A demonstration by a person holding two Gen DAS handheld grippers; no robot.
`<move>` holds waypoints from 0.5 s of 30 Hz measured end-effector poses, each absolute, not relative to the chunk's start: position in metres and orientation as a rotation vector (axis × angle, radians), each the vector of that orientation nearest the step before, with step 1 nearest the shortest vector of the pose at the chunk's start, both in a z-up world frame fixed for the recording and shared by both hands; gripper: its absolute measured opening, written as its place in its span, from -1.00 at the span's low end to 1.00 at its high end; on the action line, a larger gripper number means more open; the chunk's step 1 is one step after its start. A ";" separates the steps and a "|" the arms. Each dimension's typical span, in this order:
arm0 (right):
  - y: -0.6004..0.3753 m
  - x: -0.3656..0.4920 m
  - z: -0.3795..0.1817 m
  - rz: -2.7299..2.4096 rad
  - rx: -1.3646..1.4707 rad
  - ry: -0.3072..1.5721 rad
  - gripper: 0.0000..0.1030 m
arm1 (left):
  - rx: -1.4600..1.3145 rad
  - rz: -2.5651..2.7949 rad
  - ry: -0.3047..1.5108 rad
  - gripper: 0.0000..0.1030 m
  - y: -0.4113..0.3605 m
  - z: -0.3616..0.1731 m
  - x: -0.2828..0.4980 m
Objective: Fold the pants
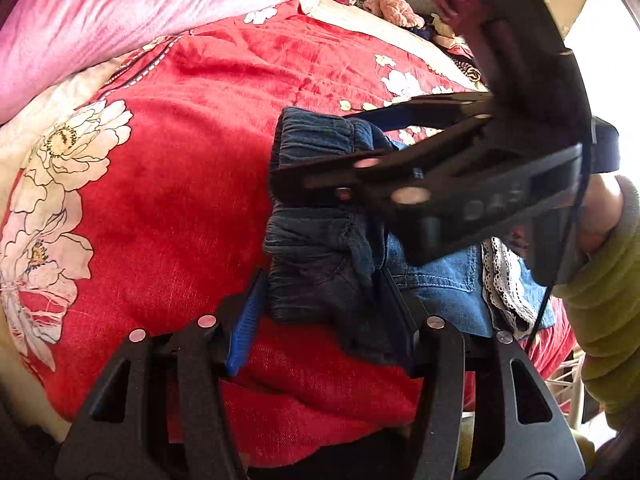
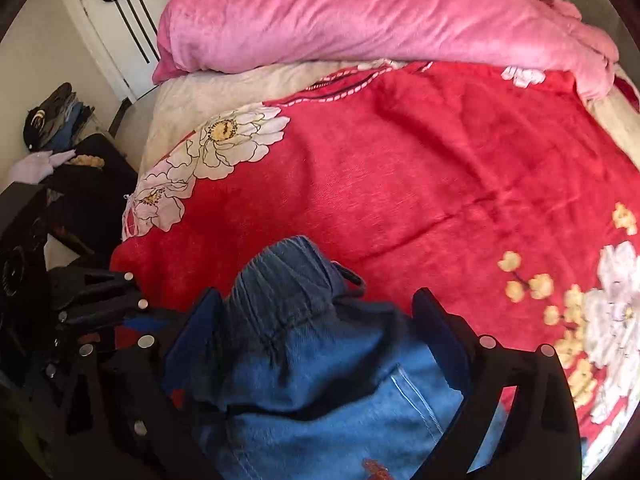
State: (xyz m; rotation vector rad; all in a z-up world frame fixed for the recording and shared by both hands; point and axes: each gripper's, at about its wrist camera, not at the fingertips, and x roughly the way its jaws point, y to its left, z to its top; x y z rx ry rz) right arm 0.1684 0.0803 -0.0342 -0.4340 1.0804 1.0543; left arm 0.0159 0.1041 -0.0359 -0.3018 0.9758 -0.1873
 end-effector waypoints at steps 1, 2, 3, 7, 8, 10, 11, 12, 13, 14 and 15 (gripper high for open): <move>0.081 0.169 -0.036 1.069 -0.426 1.090 0.46 | -0.306 -0.189 0.977 -0.08 0.105 -0.036 0.016; 0.082 0.168 -0.038 1.091 -0.414 1.102 0.19 | -0.311 -0.192 0.978 -0.08 0.105 -0.037 0.016; 0.081 0.168 -0.039 1.104 -0.403 1.107 0.10 | -0.315 -0.194 0.979 -0.08 0.106 -0.037 0.016; 0.068 0.169 -0.031 1.109 -0.341 1.099 -0.26 | -0.321 -0.200 0.978 -0.06 0.106 -0.038 0.016; 0.063 0.169 -0.028 1.111 -0.324 1.093 -0.34 | -0.321 -0.204 0.974 -0.02 0.106 -0.037 0.017; 0.049 0.168 -0.021 1.115 -0.272 1.081 -0.40 | -0.324 -0.208 0.966 0.12 0.105 -0.034 0.015; 0.041 0.168 -0.018 1.117 -0.244 1.076 -0.42 | -0.326 -0.209 0.962 0.20 0.105 -0.033 0.015; 0.032 0.168 -0.013 1.118 -0.214 1.068 -0.42 | -0.327 -0.214 0.957 0.25 0.104 -0.031 0.014; 0.023 0.167 -0.009 1.117 -0.186 1.057 -0.44 | -0.329 -0.221 0.953 0.29 0.103 -0.029 0.014; 0.012 0.167 -0.005 1.114 -0.152 1.045 -0.45 | -0.341 -0.234 0.950 0.40 0.101 -0.026 0.014; 0.003 0.168 -0.001 1.115 -0.120 1.036 -0.45 | -0.353 -0.247 0.948 0.48 0.098 -0.024 0.014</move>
